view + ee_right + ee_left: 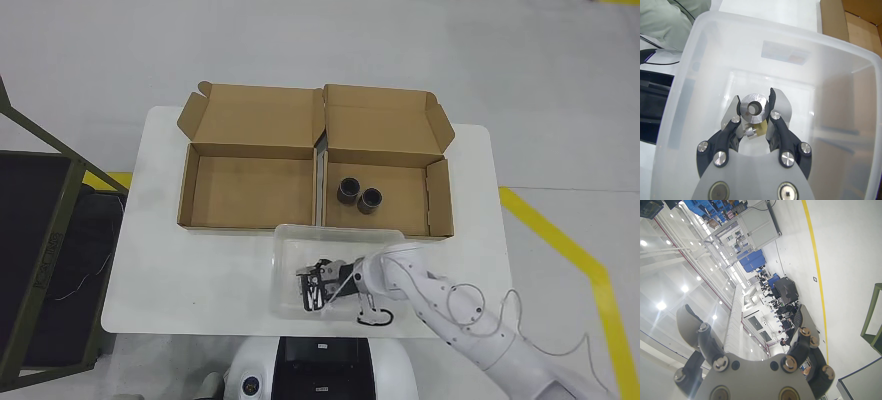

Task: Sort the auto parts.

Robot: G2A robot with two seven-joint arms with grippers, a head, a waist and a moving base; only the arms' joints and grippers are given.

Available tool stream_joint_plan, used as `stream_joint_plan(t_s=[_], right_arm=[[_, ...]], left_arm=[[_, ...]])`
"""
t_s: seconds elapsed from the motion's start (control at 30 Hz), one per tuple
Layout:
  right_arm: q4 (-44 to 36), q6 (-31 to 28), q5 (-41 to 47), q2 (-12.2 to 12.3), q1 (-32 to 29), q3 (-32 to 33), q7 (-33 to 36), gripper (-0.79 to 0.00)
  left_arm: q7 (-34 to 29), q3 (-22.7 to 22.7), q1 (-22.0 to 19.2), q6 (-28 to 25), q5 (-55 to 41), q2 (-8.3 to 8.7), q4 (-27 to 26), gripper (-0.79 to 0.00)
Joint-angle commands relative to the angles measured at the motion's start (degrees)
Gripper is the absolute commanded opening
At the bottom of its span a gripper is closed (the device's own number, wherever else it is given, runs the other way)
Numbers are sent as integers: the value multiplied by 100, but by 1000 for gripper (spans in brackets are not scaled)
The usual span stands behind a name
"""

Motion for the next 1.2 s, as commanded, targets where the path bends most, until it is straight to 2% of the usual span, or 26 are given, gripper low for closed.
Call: stream_joint_plan(t_s=[0.0,0.27,0.67,0.97,1.17], right_arm=[[-108,27,-19,20,-21,58,-1,-785],[-492,101,9,93,-137,286,-53,-785],[-891,598,586,163,-421,781,-39,-785],[-1327,829,792,230,-650,1137,-328,-785],[-1664,1069,746,279,-798,1411,-809,-785]], left_arm=[[0,0,0,0,0,0,0,0],[0,0,0,0,0,0,0,0],[0,0,0,0,0,0,0,0],[0,0,0,0,0,0,0,0],[0,0,0,0,0,0,0,0]])
